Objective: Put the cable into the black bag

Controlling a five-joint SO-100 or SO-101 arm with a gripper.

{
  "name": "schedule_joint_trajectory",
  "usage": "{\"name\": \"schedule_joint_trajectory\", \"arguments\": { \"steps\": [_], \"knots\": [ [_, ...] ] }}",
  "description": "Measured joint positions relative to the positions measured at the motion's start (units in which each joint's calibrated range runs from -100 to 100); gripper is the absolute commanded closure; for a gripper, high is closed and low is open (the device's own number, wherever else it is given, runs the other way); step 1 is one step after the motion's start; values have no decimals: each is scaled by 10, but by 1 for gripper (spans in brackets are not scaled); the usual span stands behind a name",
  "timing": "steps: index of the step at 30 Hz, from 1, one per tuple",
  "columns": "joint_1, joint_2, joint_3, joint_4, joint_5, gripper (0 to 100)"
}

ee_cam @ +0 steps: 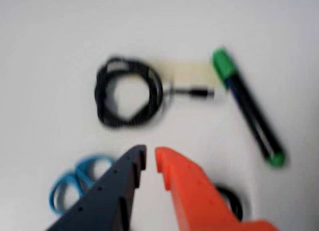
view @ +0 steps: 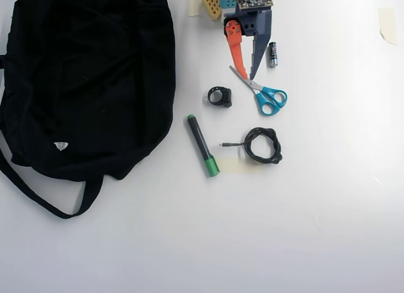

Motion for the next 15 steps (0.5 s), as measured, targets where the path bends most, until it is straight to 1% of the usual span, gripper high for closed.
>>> {"name": "schedule_joint_trajectory", "arguments": {
  "steps": [10, 15],
  "knots": [
    [0, 180, -175, -52, 0, 98],
    [0, 264, -252, -99, 2, 98]
  ]
}}
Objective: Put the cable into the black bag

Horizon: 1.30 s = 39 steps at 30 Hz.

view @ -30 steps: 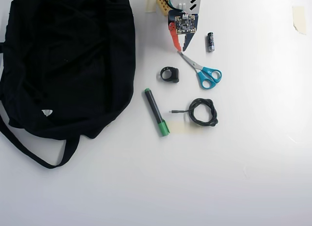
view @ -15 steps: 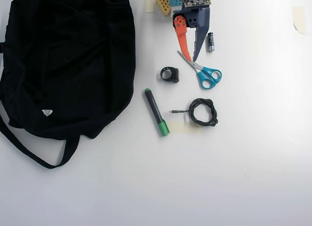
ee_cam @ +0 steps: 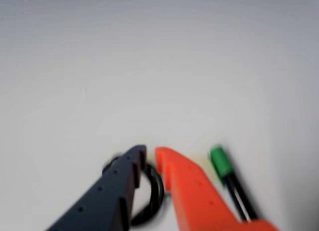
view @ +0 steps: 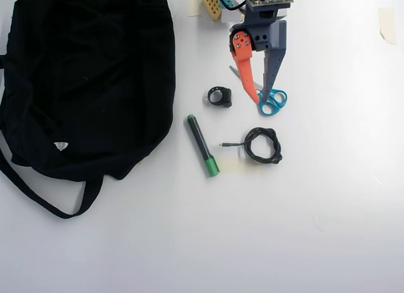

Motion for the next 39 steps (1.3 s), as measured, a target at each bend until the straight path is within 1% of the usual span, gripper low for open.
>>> {"name": "schedule_joint_trajectory", "arguments": {
  "steps": [5, 12, 23, 31, 39],
  "knots": [
    [1, 86, -72, -33, 0, 98],
    [1, 194, -189, -35, 1, 98],
    [13, 318, -323, -55, 1, 98],
    [26, 357, -347, -96, 1, 98],
    [29, 359, -348, -111, 1, 98]
  ]
}}
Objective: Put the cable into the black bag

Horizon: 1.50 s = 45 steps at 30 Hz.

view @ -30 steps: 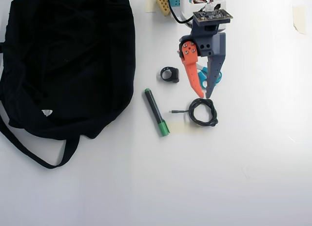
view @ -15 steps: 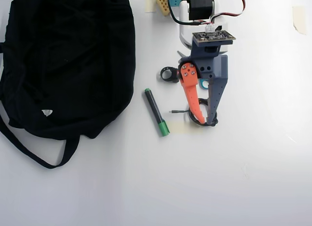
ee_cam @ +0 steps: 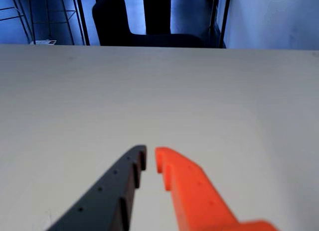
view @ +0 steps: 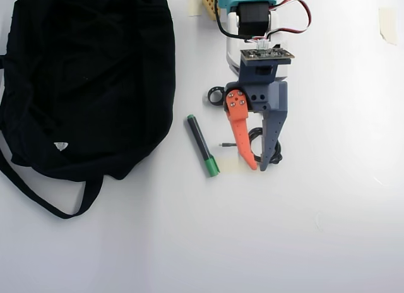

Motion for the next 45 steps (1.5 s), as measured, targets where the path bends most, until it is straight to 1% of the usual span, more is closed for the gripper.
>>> {"name": "schedule_joint_trajectory", "arguments": {
  "steps": [29, 32, 39, 45],
  "knots": [
    [3, 0, 0, 8, -1, 98],
    [3, 0, 0, 52, -1, 98],
    [14, 0, 0, 198, -1, 98],
    [-5, 0, 0, 322, -1, 98]
  ]
}}
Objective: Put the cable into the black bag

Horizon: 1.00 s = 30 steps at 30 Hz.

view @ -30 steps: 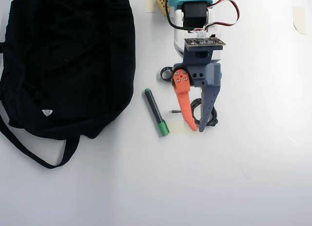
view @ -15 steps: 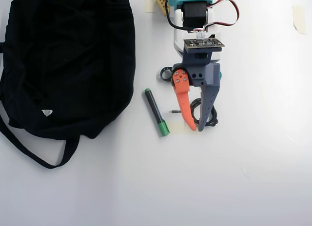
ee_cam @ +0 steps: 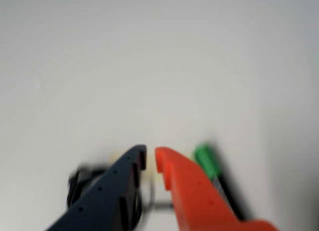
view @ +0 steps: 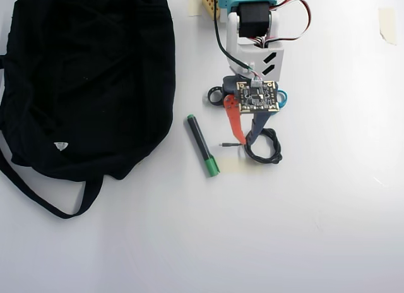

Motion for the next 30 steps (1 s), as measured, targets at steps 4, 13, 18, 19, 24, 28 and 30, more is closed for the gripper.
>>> {"name": "schedule_joint_trajectory", "arguments": {
  "steps": [4, 13, 18, 19, 24, 28, 30],
  "knots": [
    [-19, 0, 0, 78, 0, 98],
    [-20, 0, 0, 217, 0, 98],
    [-23, 0, 0, 257, 0, 98],
    [-21, 0, 0, 258, 0, 98],
    [-22, 0, 0, 258, 0, 98],
    [-35, 0, 0, 258, -1, 98],
    [-43, 0, 0, 258, -1, 98]
  ]
}}
